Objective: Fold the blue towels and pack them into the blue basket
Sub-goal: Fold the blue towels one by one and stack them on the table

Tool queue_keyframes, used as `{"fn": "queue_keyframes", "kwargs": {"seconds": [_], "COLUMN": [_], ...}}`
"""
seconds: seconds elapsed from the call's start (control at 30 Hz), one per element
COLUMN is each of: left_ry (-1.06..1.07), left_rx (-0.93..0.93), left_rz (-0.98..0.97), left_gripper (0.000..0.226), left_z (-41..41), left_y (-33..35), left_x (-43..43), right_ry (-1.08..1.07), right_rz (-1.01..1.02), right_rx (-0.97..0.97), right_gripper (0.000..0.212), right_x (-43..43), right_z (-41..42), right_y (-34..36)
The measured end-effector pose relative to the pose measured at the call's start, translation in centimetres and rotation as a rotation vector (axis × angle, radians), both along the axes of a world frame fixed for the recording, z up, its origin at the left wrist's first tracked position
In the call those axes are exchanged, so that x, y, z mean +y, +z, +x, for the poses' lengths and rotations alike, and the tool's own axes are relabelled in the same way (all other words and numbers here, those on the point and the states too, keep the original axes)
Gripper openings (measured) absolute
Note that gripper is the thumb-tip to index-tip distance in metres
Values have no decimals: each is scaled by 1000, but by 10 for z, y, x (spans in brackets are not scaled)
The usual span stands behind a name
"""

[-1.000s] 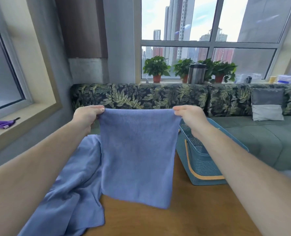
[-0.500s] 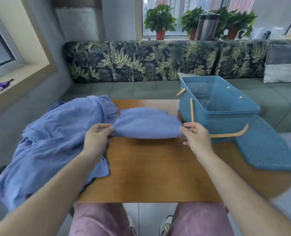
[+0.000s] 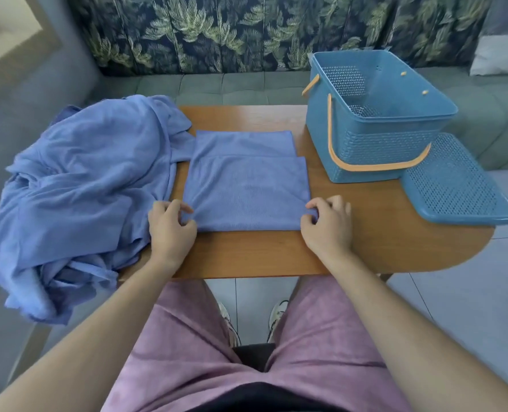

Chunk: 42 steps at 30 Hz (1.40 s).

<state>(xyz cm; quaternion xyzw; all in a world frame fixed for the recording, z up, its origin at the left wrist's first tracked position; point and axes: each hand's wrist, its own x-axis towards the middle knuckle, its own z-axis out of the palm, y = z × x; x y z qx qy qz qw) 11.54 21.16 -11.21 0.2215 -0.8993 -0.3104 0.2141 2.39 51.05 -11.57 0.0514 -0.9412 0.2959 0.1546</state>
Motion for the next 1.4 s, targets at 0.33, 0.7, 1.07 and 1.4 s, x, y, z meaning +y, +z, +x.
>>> {"fn": "queue_keyframes", "kwargs": {"seconds": [0.33, 0.7, 1.07, 1.4], "left_ry": [-335, -257, -340, -254], "left_rx": [-416, -216, -367, -296], "left_rz": [-335, -452, -340, -323], "left_gripper": [65, 46, 73, 35], "left_z": [-69, -21, -48, -52], "left_y": [-14, 2, -10, 13], "left_x": [13, 46, 37, 17], "right_ry": [436, 370, 339, 346], "right_rz": [498, 456, 479, 643], "right_rx": [-377, -104, -244, -214], "right_gripper": [63, 43, 61, 39], "right_x": [-58, -42, -52, -38], "right_z": [-29, 3, -18, -38], "right_y": [7, 25, 3, 36]}}
